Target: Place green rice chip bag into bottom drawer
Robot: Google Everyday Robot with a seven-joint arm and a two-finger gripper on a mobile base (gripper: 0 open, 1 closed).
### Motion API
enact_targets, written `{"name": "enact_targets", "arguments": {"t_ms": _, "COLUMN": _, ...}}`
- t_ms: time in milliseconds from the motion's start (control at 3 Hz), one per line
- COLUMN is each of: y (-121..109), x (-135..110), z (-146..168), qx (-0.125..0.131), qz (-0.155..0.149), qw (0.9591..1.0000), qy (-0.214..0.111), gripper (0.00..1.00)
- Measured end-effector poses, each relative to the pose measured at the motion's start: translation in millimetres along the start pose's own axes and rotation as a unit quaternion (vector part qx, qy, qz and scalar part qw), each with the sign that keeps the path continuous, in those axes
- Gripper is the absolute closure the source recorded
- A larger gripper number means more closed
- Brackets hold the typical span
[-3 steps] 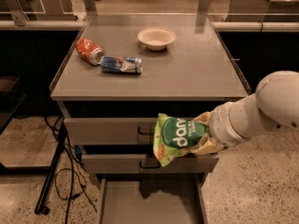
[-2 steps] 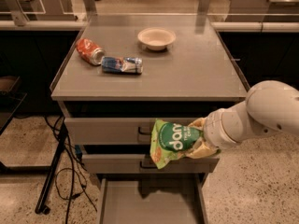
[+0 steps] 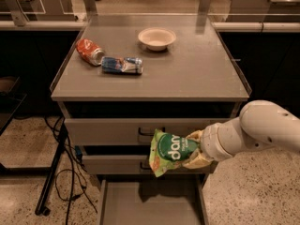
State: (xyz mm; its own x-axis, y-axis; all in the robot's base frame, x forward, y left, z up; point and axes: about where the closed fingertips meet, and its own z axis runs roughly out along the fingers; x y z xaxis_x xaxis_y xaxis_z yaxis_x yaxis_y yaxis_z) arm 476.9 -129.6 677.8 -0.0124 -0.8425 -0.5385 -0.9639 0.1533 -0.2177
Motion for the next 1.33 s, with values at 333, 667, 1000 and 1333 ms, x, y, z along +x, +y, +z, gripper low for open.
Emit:
{"name": "enact_targets", "arguments": {"t_ms": 333, "y": 35, "x": -1, "z": 25, "qx": -0.019, "qz": -0.006, "qw": 0.9998, "qy": 0.009, "gripper": 1.0}}
{"name": "enact_targets", "arguments": {"t_ms": 667, "y": 86, "x": -2, "z": 59, "qx": -0.037, "qz": -0.016, "qw": 0.9991, "qy": 0.013, "gripper": 1.0}}
{"name": "enact_targets", "arguments": {"t_ms": 1000, "y": 115, "x": 3, "z": 86, "qx": -0.021, "qz": -0.025, "qw": 0.9995, "qy": 0.006, "gripper": 1.0}}
{"name": "enact_targets", "arguments": {"t_ms": 1333, "y": 112, "x": 12, "z": 107, "qx": 0.015, "qz": -0.041, "qw": 0.999, "qy": -0.012, "gripper": 1.0}}
